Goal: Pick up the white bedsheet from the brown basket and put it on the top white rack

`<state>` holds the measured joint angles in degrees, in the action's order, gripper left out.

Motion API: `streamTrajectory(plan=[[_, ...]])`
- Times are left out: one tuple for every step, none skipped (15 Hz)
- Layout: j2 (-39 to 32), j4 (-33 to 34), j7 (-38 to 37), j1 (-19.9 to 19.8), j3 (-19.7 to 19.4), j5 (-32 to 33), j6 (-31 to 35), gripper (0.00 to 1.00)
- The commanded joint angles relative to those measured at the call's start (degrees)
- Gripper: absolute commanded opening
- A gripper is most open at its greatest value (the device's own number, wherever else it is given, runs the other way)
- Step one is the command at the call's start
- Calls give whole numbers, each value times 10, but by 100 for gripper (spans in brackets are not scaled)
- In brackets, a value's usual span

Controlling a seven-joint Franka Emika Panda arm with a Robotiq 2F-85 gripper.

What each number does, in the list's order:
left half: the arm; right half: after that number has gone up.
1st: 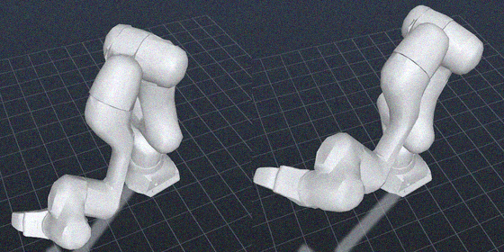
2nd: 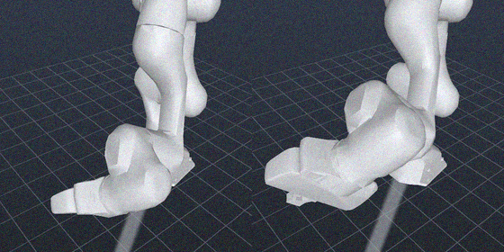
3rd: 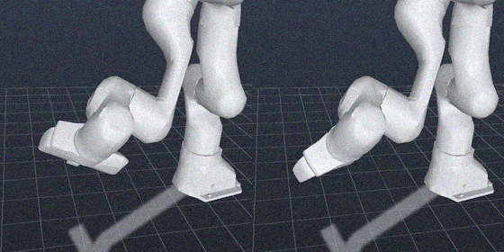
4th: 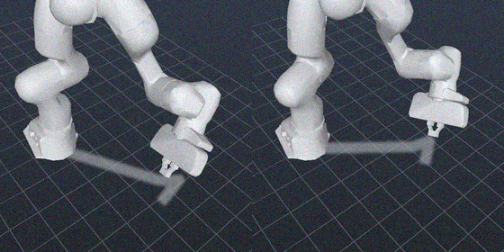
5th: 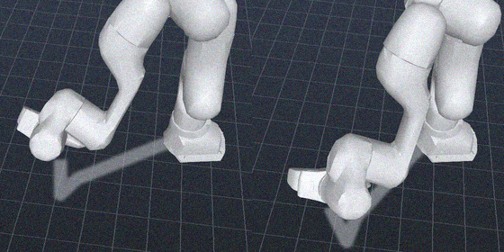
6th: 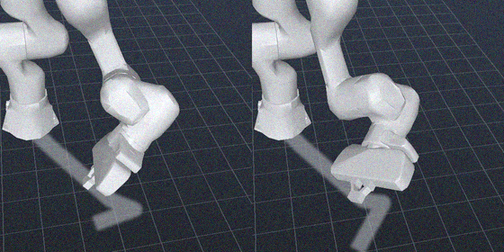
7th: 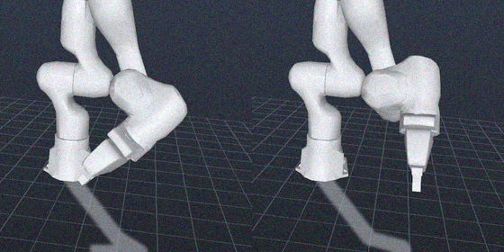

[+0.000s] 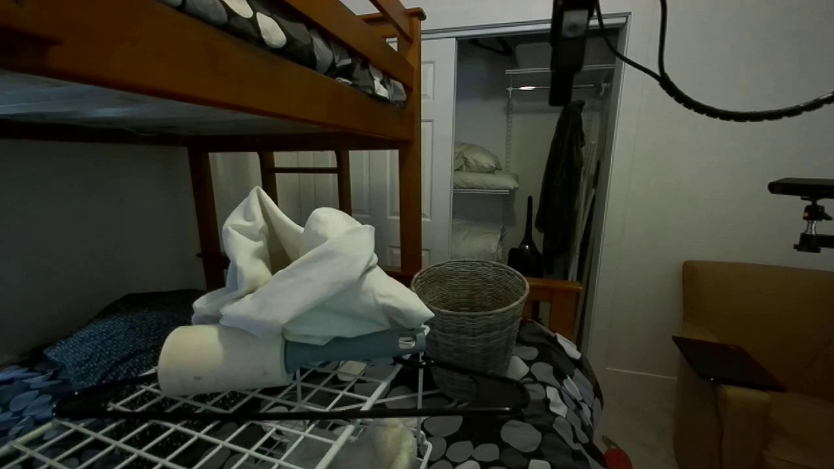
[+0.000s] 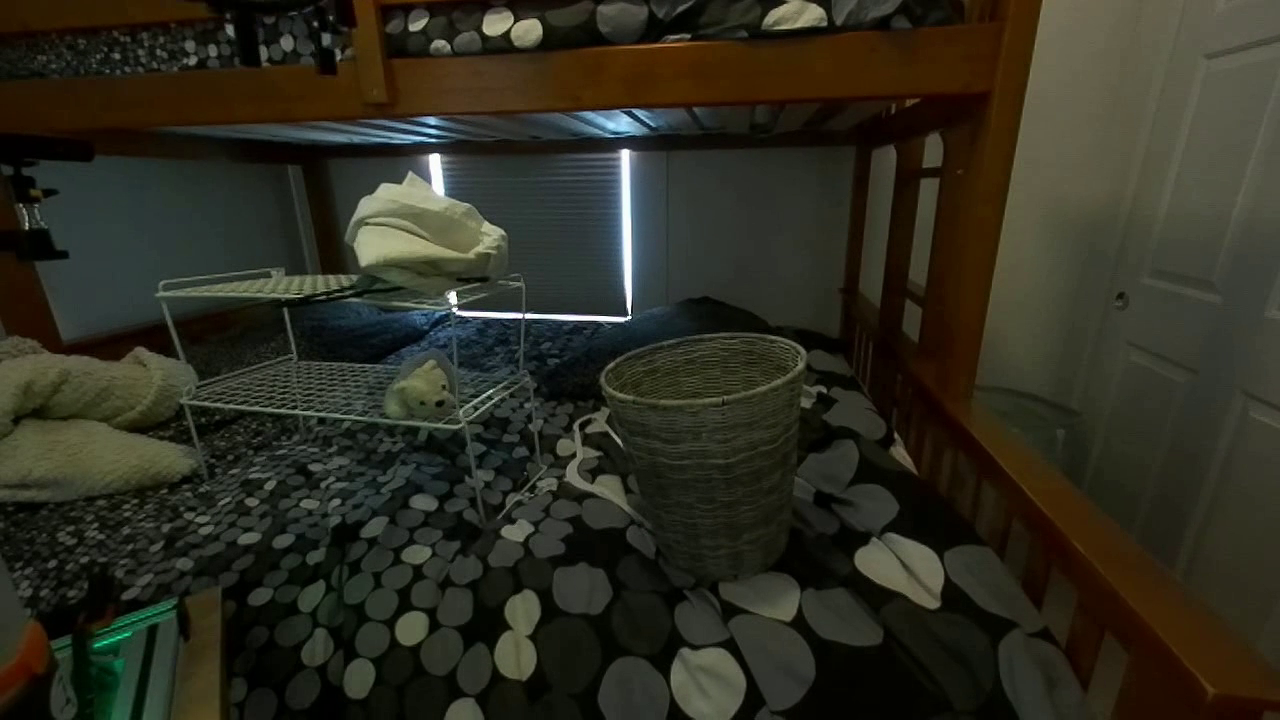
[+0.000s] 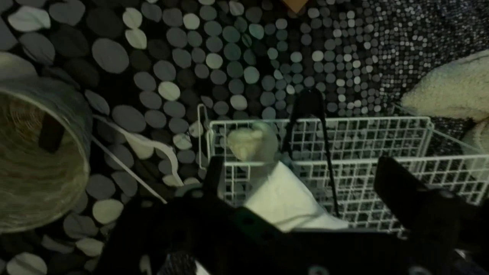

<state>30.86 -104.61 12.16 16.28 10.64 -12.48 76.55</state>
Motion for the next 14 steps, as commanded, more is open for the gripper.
streamTrajectory(plan=[[78,-142,-31,-30,-8,22,15,100],[92,-176,-35,-37,-10,24,28,100],[100,-210,-32,-43,-12,36,40,100],[110,-243,-25,-47,-13,53,61,100],[115,-277,-16,-51,-13,78,86,100],[122,-312,-19,-54,-15,92,113,100],[122,-342,-14,-56,-17,118,141,100],[124,-368,-17,-59,-16,143,168,100],[121,-394,-17,-62,-16,169,196,100],[119,-418,-16,-63,-18,193,226,100],[92,-362,-24,-51,-22,161,183,100],[92,-385,-24,-53,-23,177,205,100],[92,-398,-24,-54,-24,184,216,100],[92,-402,-24,-54,-24,187,219,100]])
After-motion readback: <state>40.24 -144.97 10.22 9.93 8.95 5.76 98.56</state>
